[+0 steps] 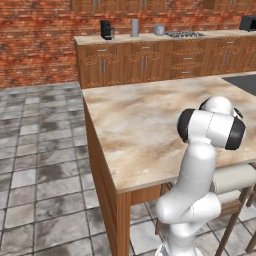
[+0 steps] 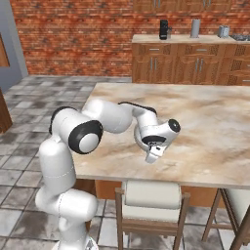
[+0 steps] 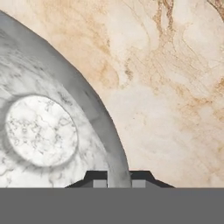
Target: Pick up the bowls from the cabinet and place each bowl in front of a stool on the dining counter.
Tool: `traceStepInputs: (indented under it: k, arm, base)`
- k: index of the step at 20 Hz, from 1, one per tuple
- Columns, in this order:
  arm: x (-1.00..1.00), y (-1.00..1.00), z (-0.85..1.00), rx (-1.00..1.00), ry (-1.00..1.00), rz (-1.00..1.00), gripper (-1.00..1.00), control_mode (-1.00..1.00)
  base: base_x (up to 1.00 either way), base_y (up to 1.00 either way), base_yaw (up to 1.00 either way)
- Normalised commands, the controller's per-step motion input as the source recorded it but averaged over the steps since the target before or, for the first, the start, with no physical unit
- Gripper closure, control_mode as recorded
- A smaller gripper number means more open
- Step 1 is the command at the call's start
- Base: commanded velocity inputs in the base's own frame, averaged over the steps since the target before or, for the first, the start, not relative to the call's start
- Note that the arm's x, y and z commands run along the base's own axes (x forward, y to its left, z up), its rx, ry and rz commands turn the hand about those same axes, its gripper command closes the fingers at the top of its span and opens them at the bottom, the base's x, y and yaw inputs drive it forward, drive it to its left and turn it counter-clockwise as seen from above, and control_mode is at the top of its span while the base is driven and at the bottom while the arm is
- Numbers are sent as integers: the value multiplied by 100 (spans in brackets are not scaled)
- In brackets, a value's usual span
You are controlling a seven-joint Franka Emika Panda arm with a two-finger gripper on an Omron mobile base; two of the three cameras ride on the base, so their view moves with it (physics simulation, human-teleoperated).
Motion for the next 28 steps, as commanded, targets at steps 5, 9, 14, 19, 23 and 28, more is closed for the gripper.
traceStepInputs:
  k: [5, 9, 14, 19, 23, 28]
  arm:
    - [0, 0, 0, 0, 0, 0, 100, -100]
    - [0, 0, 0, 0, 0, 0, -100, -100]
    - [1, 0, 0, 0, 0, 0, -100, -100]
    - [0, -1, 61, 0, -8, 21, -100, -100]
    - [0, 14, 100, 0, -6, 39, -100, -100]
    - [-46, 52, 100, -8, 0, 48, -100, -100]
  base:
    - [0, 0, 0]
    - [0, 0, 0]
    - [0, 0, 0]
    - [0, 0, 0]
    - [0, 0, 0]
    - [0, 0, 0]
